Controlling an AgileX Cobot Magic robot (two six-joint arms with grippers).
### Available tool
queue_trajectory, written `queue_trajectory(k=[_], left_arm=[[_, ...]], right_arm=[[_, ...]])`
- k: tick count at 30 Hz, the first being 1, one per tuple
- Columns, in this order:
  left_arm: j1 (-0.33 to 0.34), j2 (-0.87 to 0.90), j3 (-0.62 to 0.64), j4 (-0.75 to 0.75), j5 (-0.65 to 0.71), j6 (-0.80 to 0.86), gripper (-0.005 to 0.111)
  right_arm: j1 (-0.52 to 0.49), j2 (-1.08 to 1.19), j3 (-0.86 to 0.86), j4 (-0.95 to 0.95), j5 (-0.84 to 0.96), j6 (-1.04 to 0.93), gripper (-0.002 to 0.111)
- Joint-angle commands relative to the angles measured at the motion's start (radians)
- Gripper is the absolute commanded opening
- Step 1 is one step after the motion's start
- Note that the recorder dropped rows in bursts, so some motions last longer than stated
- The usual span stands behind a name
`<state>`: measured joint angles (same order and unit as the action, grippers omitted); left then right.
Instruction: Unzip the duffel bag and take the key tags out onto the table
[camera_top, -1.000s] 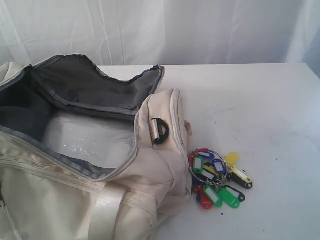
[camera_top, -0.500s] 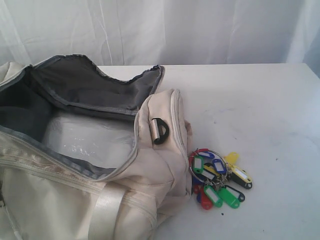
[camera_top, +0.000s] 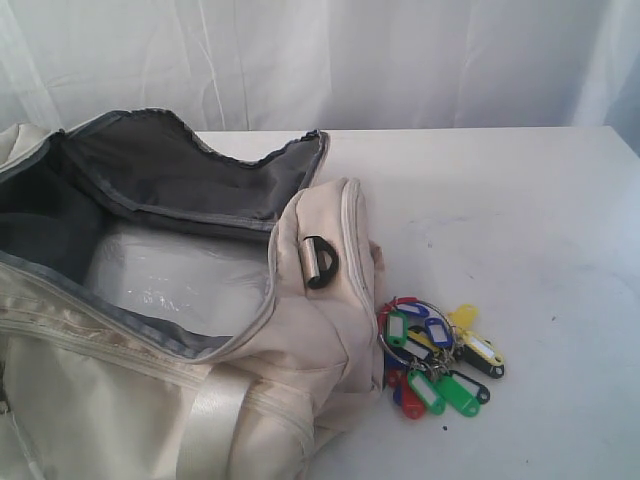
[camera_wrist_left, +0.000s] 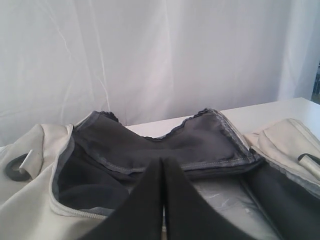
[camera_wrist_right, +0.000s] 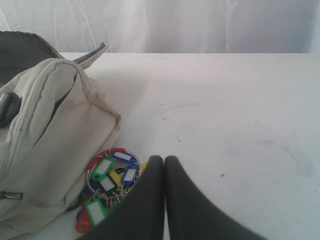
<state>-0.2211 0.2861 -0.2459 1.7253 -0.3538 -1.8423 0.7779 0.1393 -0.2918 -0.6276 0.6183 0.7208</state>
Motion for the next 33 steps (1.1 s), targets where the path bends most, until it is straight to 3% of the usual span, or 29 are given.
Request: queue_trajectory(k=[1,2,4,5,6,7,9,17,24,33], left_arm=[[-0.001,-0.007,0.002,0.019,0.126,-0.158,0.0],[-0.001,-0.007,0.002,0.019,0.145,-0.144,0.0],[-0.001,-0.007,0.007,-0.199,0.168,0.153,0.0],[-0.001,-0.007,0.016,-0.571,0.168,0.501,0.0],[-0.001,-0.007,0.024,-0.803,0.173,0.722,0.0],[-0.001,-0.007,0.041,-1.142,0.177,1.068,0.0],[-0.001,-0.007,0.067,-1.451,0.222,1.341,0.0],[-0.001,-0.007,0.149,-1.45,0.348,1.393,0.0],[-0.001,-0.007,0.246,-1.486,0.219,1.397,0.0],[-0.001,-0.007,0.246,-1.488,0.361,1.561,0.0]], right_arm=[[0.0,-0.006,0.005,-0.004,-0.005,0.005,0.0],[0.0,-0.006,0.005,-0.004,-0.005,0.005,0.0],[0.0,-0.006,0.005,-0.004,-0.005,0.005,0.0],[0.0,-0.006,0.005,-0.004,-0.005,0.005,0.0],[0.0,-0.006,0.005,-0.004,-0.005,0.005,0.0],[0.0,-0.006,0.005,-0.004,-0.005,0.005,0.0],[0.0,-0.006,0.005,-0.004,-0.005,0.005,0.0],[0.0,-0.006,0.005,-0.004,-0.005,0.005,0.0],[0.0,-0.006,0.005,-0.004,-0.005,0.005,0.0],[0.0,-0.006,0.005,-0.004,-0.003,0.005,0.0]])
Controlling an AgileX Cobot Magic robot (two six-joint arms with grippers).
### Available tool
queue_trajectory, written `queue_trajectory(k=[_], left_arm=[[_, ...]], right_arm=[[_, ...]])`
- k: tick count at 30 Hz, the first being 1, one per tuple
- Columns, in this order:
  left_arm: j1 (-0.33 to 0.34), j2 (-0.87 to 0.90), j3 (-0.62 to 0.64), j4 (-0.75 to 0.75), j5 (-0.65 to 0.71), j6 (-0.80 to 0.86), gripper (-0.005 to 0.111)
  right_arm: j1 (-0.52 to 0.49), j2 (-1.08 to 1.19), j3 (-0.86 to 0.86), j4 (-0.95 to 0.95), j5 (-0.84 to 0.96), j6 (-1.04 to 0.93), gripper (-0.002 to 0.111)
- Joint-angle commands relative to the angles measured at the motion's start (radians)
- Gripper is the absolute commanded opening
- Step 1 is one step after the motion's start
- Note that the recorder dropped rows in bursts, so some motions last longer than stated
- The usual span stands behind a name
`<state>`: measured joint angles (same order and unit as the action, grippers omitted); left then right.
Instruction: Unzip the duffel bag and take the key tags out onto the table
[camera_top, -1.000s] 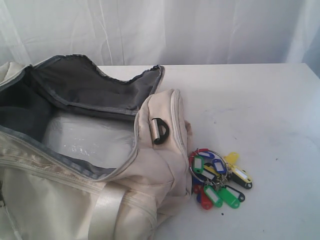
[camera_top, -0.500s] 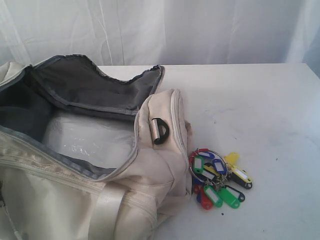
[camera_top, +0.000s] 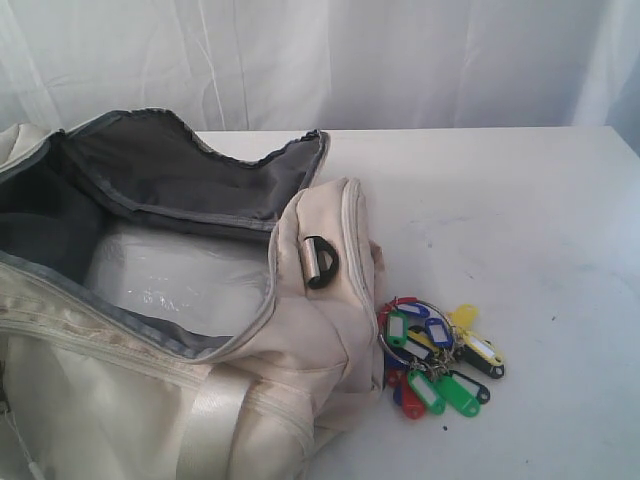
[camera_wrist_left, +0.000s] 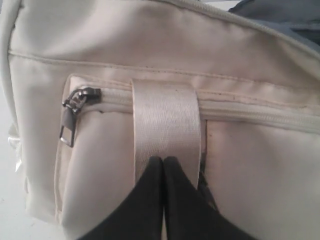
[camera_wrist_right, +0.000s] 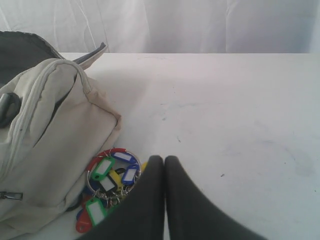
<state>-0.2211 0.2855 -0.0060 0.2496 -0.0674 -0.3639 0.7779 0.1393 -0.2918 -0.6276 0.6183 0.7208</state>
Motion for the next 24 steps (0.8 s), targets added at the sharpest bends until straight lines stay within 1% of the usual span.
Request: queue_trajectory(k=[1,4,6,8,10,11,15,24], left_arm=[[-0.001,-0.006,0.006,-0.013,0.1,0.088,0.0],[-0.001,-0.006,0.006,-0.034,0.123,0.076,0.0],[-0.001,-0.006,0.006,-0.115,0.119,0.116,0.0],[-0.001,-0.006,0.006,-0.258,0.114,0.231,0.0],[-0.001,-0.006,0.006,-0.4,0.114,0.389,0.0],[-0.001,-0.006,0.006,-0.431,0.114,0.433,0.0],[-0.001,-0.006,0.006,-0.386,0.126,0.446,0.0],[-0.001,-0.006,0.006,-0.397,0.151,0.427,0.0]], right_arm=[[0.0,-0.006,0.005,-0.004,-0.003,0.005,0.0],[0.0,-0.006,0.005,-0.004,-0.005,0.005,0.0],[0.0,-0.006,0.005,-0.004,-0.005,0.005,0.0],[0.0,-0.006,0.005,-0.004,-0.005,0.005,0.0],[0.0,-0.006,0.005,-0.004,-0.005,0.005,0.0],[0.0,-0.006,0.005,-0.004,-0.005,0.005,0.0],[0.0,-0.006,0.005,-0.004,-0.005,0.005,0.0],[0.0,-0.006,0.005,-0.004,-0.005,0.005,0.0]])
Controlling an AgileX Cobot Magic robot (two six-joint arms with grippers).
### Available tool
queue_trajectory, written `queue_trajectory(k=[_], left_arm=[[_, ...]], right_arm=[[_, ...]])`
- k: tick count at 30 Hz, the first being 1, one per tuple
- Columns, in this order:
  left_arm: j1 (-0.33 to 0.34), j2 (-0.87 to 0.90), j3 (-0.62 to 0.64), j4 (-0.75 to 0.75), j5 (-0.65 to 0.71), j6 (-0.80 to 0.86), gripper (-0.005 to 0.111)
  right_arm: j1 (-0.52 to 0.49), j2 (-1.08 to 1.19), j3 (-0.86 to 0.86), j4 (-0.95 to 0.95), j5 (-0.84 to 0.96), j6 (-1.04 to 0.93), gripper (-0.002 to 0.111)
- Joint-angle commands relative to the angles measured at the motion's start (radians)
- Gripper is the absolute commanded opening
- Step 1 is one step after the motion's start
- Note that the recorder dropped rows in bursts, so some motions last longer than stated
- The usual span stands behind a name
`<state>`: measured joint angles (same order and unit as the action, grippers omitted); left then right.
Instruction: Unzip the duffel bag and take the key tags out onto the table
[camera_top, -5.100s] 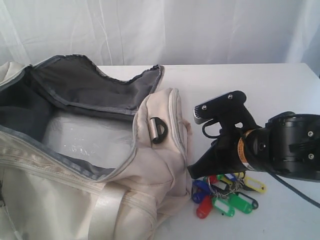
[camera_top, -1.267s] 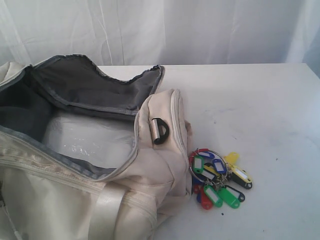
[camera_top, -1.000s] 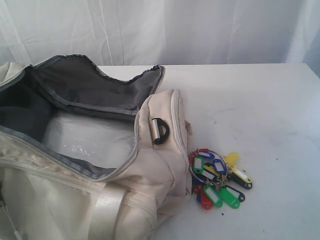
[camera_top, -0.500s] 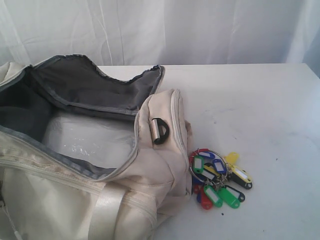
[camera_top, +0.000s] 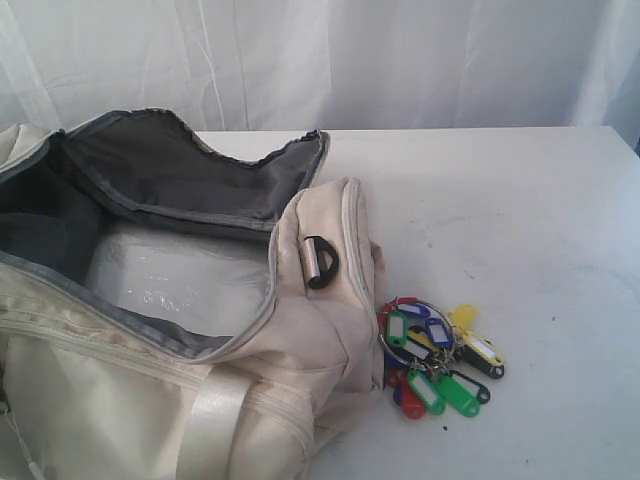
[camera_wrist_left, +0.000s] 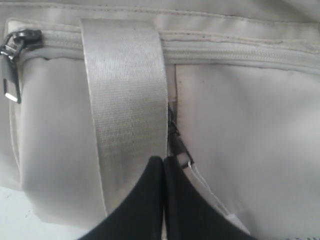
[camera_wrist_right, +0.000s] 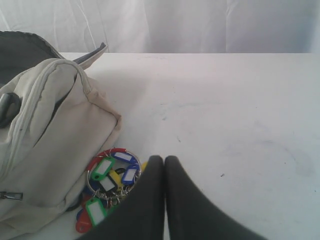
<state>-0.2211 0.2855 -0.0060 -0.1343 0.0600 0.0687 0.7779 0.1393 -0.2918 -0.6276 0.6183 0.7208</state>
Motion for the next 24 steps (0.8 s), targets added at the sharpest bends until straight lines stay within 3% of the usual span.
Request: queue_trajectory(k=[1,6,11,14,20,24], left_arm=[[-0.001,-0.006,0.006,-0.013,0.036,-0.019,0.0],[0.062,-0.053,0.006,-0.013,0.049,-0.086,0.0],[0.248,-0.219,0.006,-0.013,0.109,-0.186,0.0],[0.326,-0.285,0.006,-0.013,0.139,-0.186,0.0],[0.394,-0.285,0.006,0.007,0.143,-0.156,0.0],[0.398,-0.285,0.006,0.009,0.143,-0.148,0.0]], right_arm=[[0.0,-0.006,0.005,-0.004,-0.005,0.005,0.0],[0.0,-0.006,0.005,-0.004,-0.005,0.005,0.0],[0.0,-0.006,0.005,-0.004,-0.005,0.005,0.0],[0.0,-0.006,0.005,-0.004,-0.005,0.005,0.0],[0.0,-0.008,0.005,-0.004,-0.005,0.005,0.0],[0.0,-0.008,0.005,-0.004,-0.005,0.005,0.0]])
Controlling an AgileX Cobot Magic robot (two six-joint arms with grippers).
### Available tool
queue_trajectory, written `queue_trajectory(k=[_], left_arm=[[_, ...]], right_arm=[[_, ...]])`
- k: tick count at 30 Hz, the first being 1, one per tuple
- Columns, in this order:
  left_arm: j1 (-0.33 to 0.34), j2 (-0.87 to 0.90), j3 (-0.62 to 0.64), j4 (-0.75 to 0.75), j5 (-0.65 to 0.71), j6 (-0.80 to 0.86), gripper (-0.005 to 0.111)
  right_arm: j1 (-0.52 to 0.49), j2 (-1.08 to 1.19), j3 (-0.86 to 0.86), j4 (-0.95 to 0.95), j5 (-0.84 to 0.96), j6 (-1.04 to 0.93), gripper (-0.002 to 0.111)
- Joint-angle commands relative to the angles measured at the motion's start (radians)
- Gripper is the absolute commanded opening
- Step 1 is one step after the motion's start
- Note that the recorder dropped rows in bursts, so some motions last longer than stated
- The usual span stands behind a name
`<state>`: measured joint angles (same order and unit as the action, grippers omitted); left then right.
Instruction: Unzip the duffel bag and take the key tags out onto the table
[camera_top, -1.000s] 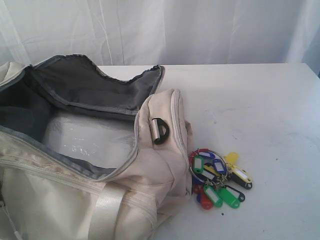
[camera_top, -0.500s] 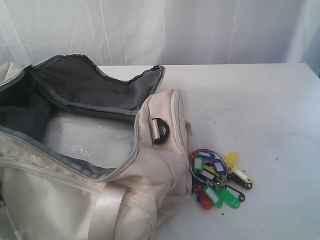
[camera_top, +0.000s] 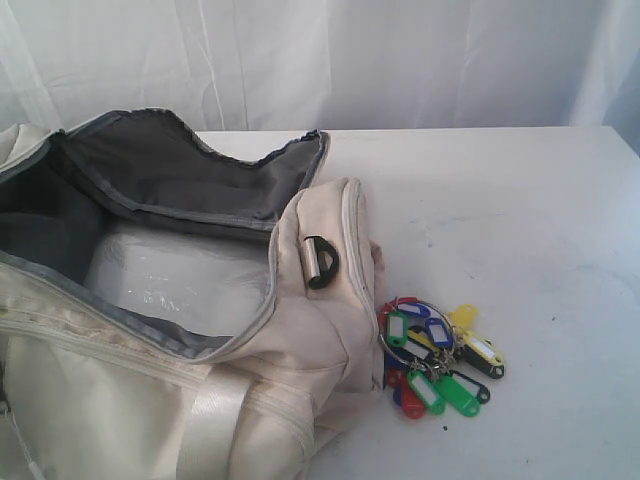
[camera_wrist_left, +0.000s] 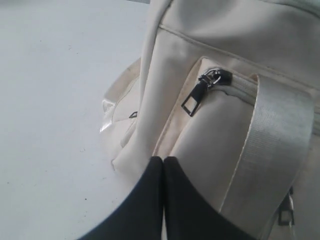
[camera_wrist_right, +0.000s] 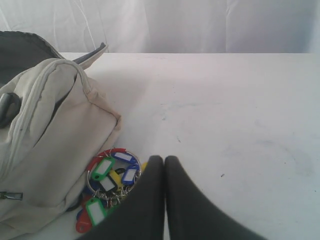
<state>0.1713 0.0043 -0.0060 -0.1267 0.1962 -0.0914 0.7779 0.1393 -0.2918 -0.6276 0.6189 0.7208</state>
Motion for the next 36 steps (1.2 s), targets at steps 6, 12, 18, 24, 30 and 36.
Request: queue_trajectory(k=[6,12,18,24,30,36], left_arm=[[0.005,-0.004,0.006,0.002,0.007,0.014,0.0],[0.005,-0.004,0.006,0.088,0.018,-0.004,0.0],[0.005,-0.004,0.006,0.136,0.018,-0.018,0.0],[0.005,-0.004,0.006,0.134,0.015,-0.018,0.0],[0.005,-0.004,0.006,0.134,0.014,-0.014,0.0],[0.005,-0.004,0.006,0.134,0.014,-0.014,0.0]], right_arm=[[0.0,-0.008,0.005,-0.004,-0.006,0.005,0.0],[0.0,-0.008,0.005,-0.004,-0.006,0.005,0.0],[0.0,-0.008,0.005,-0.004,-0.006,0.005,0.0],[0.0,-0.008,0.005,-0.004,-0.006,0.005,0.0],[0.0,-0.008,0.005,-0.004,-0.006,0.005,0.0],[0.0,-0.008,0.005,-0.004,-0.006,0.005,0.0]])
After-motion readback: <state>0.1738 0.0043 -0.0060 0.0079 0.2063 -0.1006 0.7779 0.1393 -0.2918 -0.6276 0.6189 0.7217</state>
